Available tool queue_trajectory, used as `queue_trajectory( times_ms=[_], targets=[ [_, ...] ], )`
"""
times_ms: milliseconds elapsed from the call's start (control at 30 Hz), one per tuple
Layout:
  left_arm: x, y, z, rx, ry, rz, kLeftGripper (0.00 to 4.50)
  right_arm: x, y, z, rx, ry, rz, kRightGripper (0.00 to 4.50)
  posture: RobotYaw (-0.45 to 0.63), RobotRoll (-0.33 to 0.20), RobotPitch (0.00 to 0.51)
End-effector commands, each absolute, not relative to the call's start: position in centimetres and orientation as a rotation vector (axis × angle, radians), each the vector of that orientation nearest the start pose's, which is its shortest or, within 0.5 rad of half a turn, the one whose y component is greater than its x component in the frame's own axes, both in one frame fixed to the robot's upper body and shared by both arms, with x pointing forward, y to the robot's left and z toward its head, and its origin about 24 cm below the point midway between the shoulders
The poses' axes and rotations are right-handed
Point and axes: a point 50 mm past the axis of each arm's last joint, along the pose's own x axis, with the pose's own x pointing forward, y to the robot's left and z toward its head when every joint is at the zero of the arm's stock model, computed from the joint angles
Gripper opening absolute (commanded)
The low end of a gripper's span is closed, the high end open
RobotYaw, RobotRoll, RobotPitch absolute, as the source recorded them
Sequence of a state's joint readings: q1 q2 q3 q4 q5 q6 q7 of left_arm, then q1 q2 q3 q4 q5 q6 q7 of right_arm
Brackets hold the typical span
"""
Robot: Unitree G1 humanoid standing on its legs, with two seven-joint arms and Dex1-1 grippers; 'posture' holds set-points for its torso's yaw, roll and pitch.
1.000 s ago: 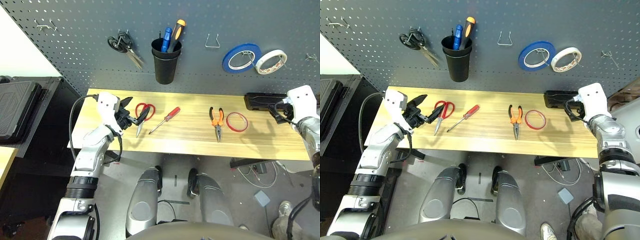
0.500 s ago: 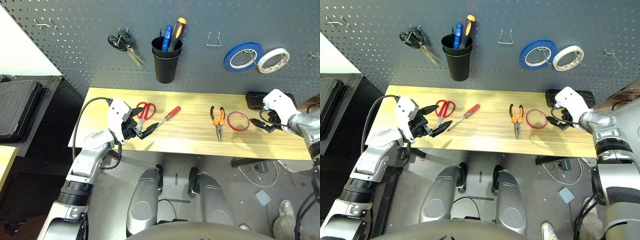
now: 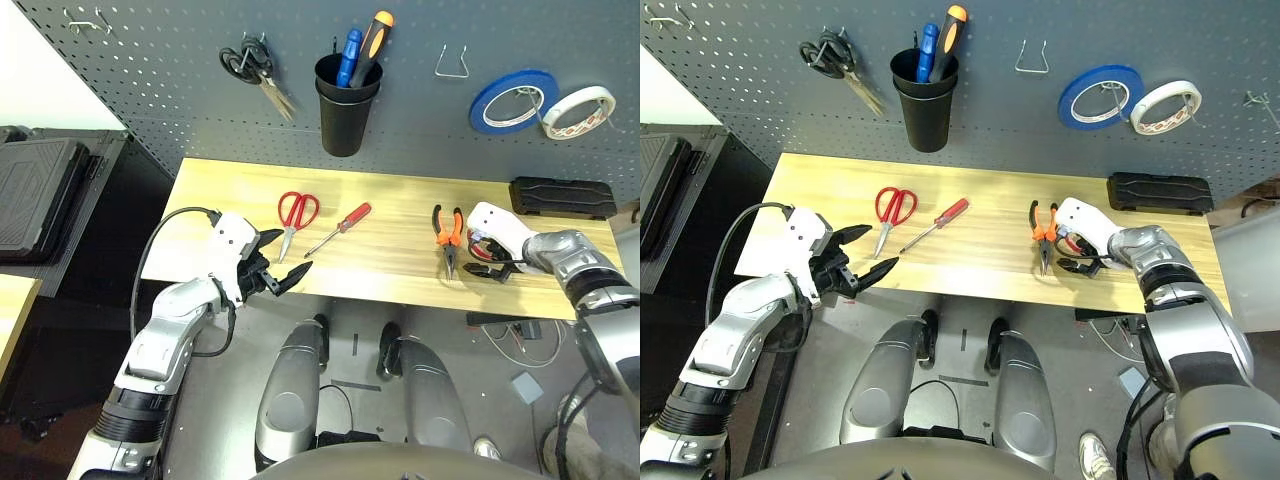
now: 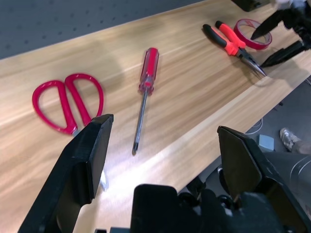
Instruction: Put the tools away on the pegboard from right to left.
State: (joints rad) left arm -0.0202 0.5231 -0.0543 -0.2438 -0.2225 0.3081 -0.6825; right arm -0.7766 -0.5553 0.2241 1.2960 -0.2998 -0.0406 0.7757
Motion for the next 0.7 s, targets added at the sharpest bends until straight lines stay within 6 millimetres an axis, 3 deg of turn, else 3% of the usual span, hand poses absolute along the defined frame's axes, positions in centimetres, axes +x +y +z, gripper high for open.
queue_trajectory(
  times_ms=[33,400,700],
  targets=[
    [23.4,18.3,8.2,0.277,0.198,-0.765,4.50,31.6,-28.1,0.6,-0.612,0.938,0.543,3.88,0.37,0.000,0.347],
    [23.7,18.0,8.8,0.266,0.166,-0.755,4.50,31.4,-29.9,1.3,-0.697,0.839,0.449,0.02,0.37,0.000,0.335],
    [23.3,16.5,10.5,0.225,0.043,-0.832,4.50,30.3,-32.5,1.9,-0.745,0.675,0.284,0.02,0.34,0.000,0.311]
  ],
)
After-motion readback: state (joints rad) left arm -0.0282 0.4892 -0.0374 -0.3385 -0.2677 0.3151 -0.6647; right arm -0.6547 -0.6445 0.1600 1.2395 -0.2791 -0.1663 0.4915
